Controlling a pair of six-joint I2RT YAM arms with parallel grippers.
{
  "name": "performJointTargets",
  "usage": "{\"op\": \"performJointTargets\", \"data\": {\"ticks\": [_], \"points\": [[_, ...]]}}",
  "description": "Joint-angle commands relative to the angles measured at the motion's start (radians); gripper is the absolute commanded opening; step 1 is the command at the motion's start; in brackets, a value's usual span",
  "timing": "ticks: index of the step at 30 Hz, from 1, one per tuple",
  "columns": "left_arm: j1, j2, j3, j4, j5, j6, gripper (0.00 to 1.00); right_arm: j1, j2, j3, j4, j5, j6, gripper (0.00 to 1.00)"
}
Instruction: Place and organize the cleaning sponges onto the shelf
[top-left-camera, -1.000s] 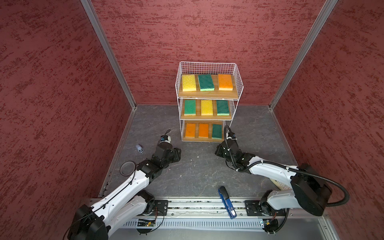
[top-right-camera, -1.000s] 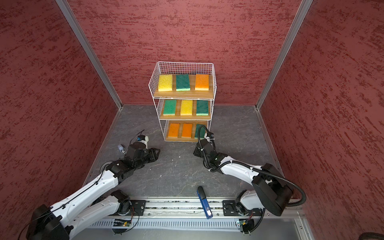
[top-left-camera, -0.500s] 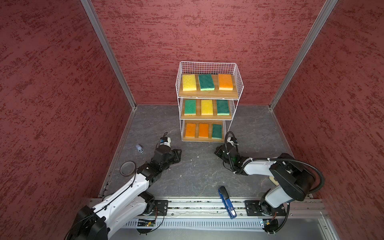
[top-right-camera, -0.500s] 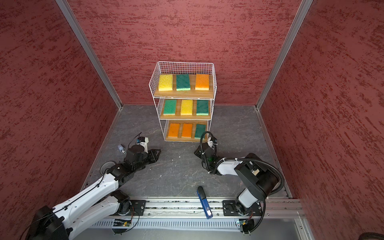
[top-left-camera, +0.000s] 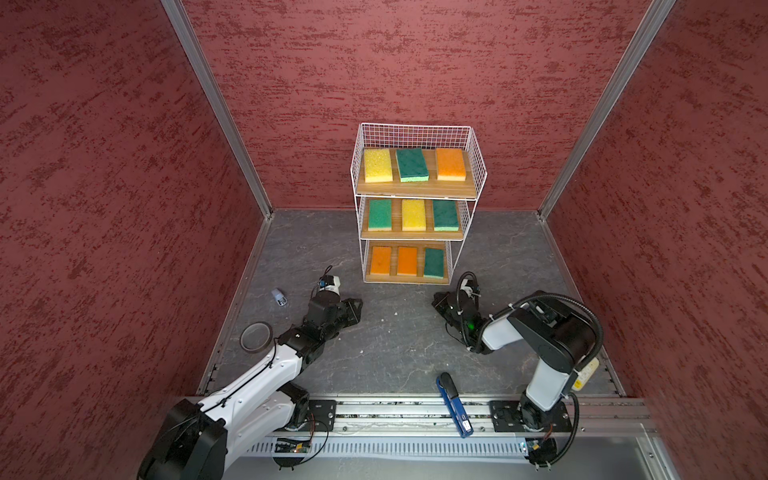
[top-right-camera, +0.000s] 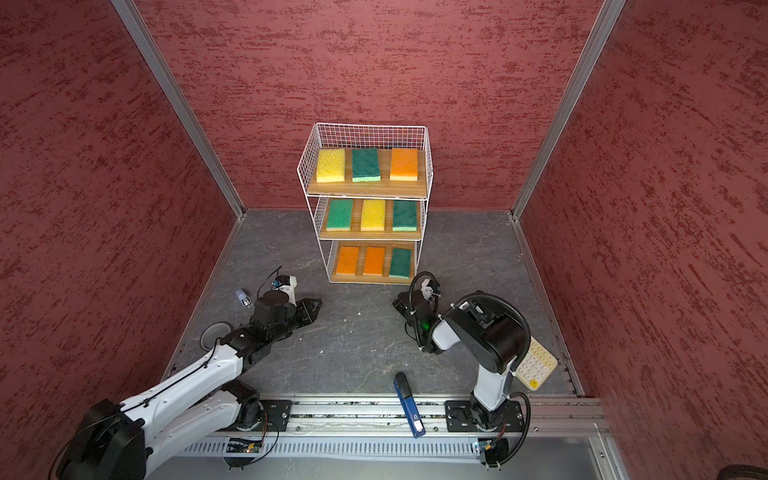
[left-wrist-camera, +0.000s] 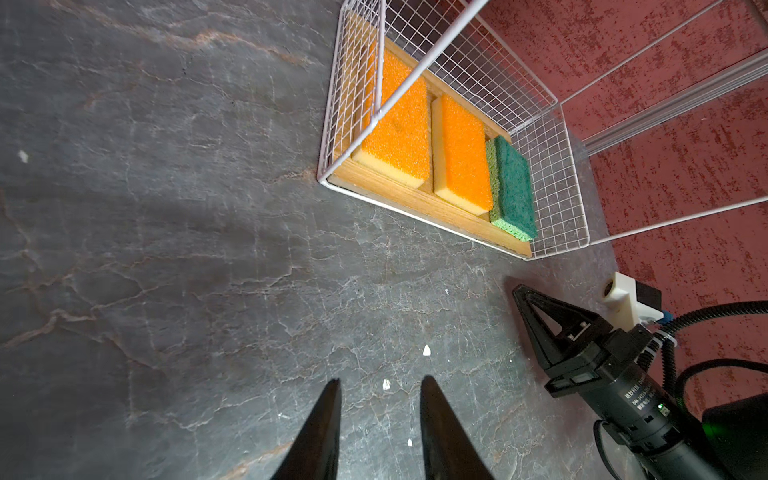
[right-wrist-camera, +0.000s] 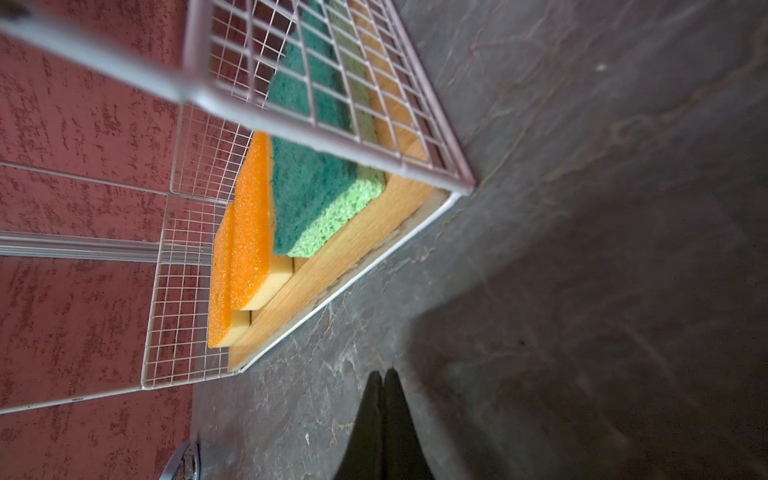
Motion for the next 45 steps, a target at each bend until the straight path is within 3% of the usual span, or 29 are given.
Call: {"op": "performJointTargets", "data": {"ticks": [1,18,27,37,45], "points": [[0.008,0.012,-0.006,0.053,0.013,-0.008,0.33,-0.018,0.027,-0.01,0.135,-0.008,0.034,0.0],[0.009,0.09,-0.016,0.123,0.028,-0.036,0.33,-0.052,0.305,0.007,0.534,0.034,0.205,0.0],[0.011,0.083,-0.009,0.105,0.034,-0.062,0.33,-0.051,0.27,0.035,0.411,0.093,0.257,0.0],[0.02,0.077,0.016,0.047,0.047,-0.07,0.33,-0.036,0.339,0.073,0.432,0.14,0.337,0.0],[0.026,0.073,0.017,0.043,0.041,-0.095,0.33,-0.033,0.329,0.107,0.346,0.152,0.36,0.0]]}}
